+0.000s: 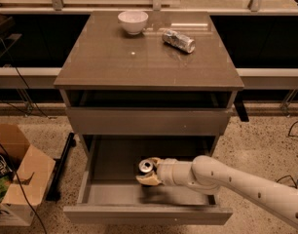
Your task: Place pepsi can into middle drawer
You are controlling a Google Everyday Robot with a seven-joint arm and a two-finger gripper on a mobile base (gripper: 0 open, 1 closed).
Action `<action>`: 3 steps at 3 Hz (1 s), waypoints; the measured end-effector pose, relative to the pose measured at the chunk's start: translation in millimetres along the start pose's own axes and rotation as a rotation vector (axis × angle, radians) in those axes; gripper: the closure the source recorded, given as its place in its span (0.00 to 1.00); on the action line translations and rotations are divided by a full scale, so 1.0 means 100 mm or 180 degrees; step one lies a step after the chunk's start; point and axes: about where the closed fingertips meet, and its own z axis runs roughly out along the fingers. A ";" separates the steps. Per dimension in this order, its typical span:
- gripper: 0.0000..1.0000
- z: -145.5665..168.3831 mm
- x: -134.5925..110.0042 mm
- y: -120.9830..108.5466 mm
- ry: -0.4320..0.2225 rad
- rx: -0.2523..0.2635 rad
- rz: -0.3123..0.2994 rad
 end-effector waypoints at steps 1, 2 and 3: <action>0.82 0.08 0.18 0.07 0.0083 0.0078 0.0036; 0.58 0.12 0.32 0.11 0.0124 0.0133 0.0123; 0.27 0.14 0.45 0.15 0.0070 0.0163 0.0317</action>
Offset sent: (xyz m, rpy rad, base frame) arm -0.0170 -0.0059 -0.0514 -0.0369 0.0528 -0.0982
